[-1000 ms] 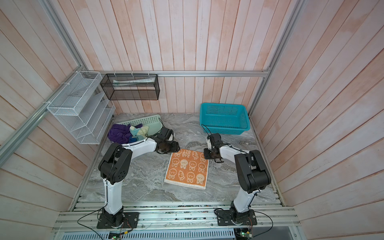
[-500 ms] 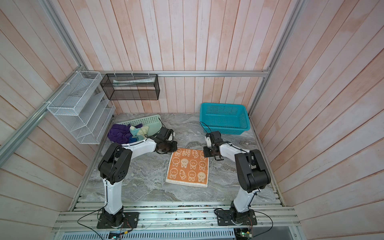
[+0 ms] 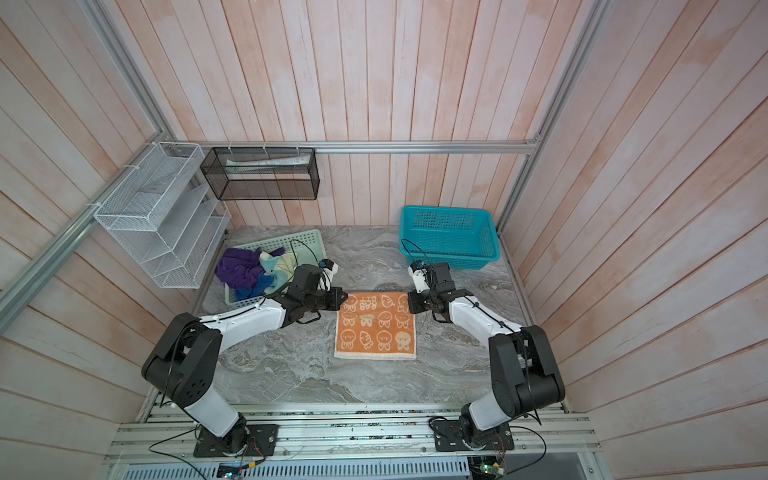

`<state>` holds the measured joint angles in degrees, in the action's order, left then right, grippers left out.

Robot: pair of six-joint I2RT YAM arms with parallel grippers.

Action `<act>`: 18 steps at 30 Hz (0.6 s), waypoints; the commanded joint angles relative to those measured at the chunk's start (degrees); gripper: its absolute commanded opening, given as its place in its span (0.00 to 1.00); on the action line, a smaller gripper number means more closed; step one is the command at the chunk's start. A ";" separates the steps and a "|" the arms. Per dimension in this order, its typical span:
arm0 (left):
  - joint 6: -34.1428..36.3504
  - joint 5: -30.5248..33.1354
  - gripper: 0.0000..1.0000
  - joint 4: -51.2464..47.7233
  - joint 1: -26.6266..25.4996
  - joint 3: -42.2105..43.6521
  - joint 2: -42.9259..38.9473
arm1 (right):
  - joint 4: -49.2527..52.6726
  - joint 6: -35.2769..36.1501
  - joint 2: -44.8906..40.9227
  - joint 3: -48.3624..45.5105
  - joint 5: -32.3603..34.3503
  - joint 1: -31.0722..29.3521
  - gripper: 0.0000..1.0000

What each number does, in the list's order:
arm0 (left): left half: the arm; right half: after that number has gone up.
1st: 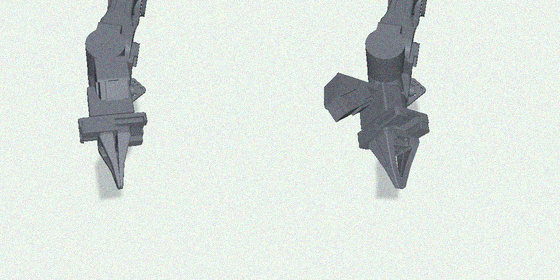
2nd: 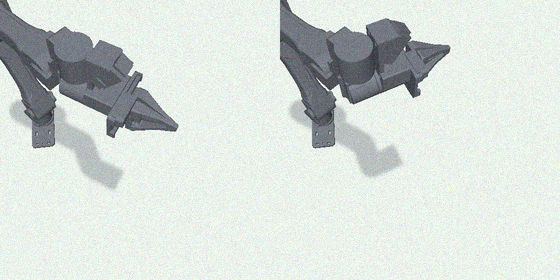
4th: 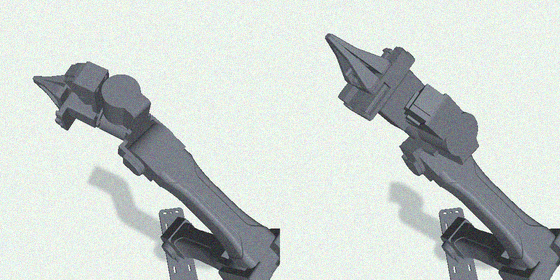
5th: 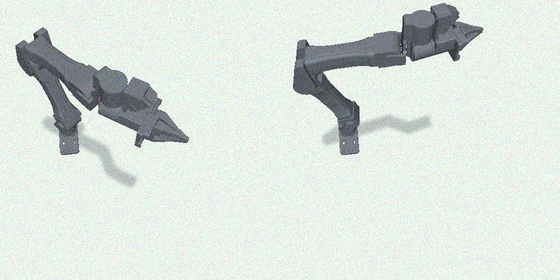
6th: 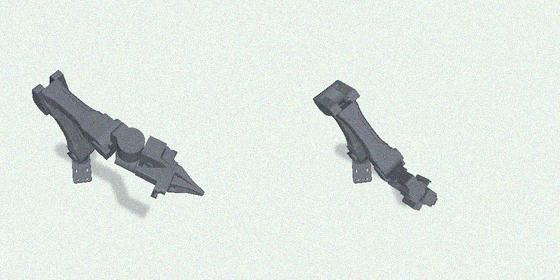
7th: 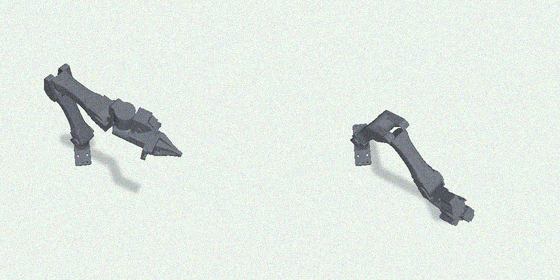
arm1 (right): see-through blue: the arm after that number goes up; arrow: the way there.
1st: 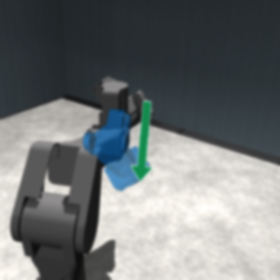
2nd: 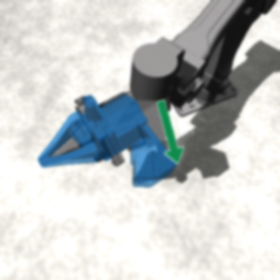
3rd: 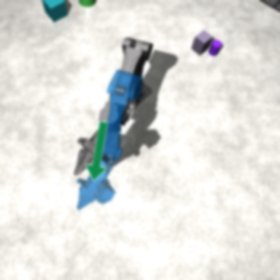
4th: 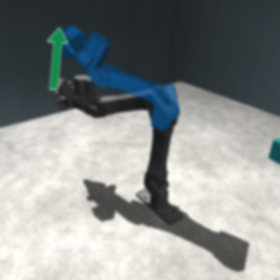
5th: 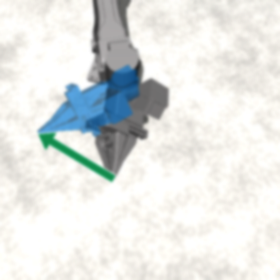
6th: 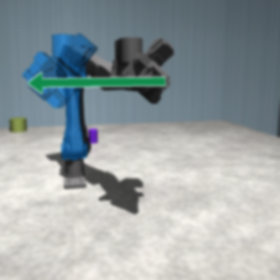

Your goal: Fold and stack the towels

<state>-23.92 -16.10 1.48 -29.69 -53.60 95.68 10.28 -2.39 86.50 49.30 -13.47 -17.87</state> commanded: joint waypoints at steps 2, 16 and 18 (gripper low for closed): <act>0.90 -1.64 0.00 7.66 -0.44 6.13 -4.18 | 0.38 -4.95 -3.53 -4.55 -2.88 -1.32 0.00; -1.62 4.20 0.43 10.75 -6.07 18.71 -11.42 | 6.60 -11.95 -10.83 -11.02 -4.31 -1.75 0.35; -2.37 5.18 0.47 9.40 -6.25 20.05 -14.52 | 9.71 -12.16 -12.78 -9.03 -2.40 -1.73 0.39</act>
<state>-25.45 -13.76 11.27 -35.70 -35.09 85.32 15.05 -13.45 76.47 37.63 -17.63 -19.57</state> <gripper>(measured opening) 0.461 0.379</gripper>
